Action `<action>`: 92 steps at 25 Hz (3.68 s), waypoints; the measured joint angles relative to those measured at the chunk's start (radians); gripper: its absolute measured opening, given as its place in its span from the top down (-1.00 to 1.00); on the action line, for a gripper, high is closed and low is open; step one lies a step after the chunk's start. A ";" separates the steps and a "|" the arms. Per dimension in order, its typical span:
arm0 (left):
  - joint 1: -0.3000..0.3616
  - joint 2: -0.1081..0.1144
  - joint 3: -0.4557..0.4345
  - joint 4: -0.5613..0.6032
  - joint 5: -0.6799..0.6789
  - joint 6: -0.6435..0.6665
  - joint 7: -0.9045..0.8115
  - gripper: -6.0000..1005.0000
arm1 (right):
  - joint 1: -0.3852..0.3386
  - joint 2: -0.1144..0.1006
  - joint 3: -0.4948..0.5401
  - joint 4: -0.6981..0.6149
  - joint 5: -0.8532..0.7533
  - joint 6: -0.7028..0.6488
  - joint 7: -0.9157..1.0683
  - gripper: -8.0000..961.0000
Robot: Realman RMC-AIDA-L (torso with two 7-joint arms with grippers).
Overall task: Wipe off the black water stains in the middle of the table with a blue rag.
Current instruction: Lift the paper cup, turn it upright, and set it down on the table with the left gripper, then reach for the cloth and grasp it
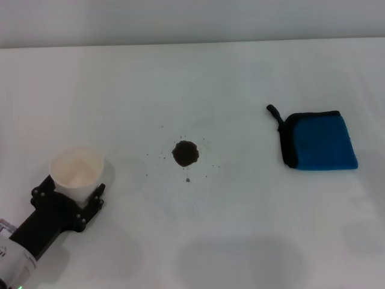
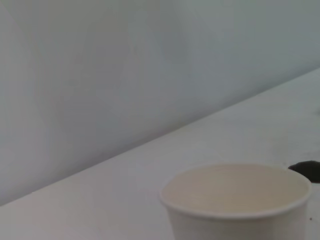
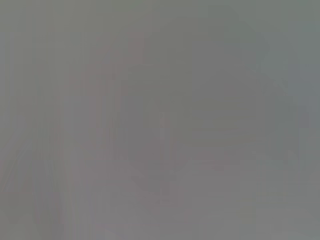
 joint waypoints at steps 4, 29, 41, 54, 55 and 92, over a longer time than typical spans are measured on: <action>-0.004 0.000 0.000 -0.004 -0.003 0.000 0.004 -0.41 | 0.000 0.000 0.000 0.000 0.000 0.000 -0.002 -0.82; 0.115 0.005 -0.002 -0.006 0.008 0.126 0.023 -0.78 | 0.013 0.000 -0.004 -0.033 -0.011 -0.031 -0.007 -0.81; 0.230 0.007 -0.003 -0.026 -0.226 0.303 0.002 -0.78 | 0.023 -0.008 0.009 -0.135 0.005 -0.139 0.309 -0.81; 0.171 0.012 -0.003 -0.135 -0.492 0.407 -0.229 -0.78 | 0.222 -0.199 -0.106 -0.351 -0.709 -0.276 1.414 -0.82; 0.156 0.013 -0.003 -0.148 -0.492 0.407 -0.237 -0.78 | 0.253 -0.208 -0.111 -0.367 -0.788 -0.250 1.448 -0.81; 0.025 0.008 -0.002 -0.232 -0.490 0.409 -0.253 -0.78 | 0.618 0.015 -0.714 -0.777 -1.874 -0.224 1.995 -0.78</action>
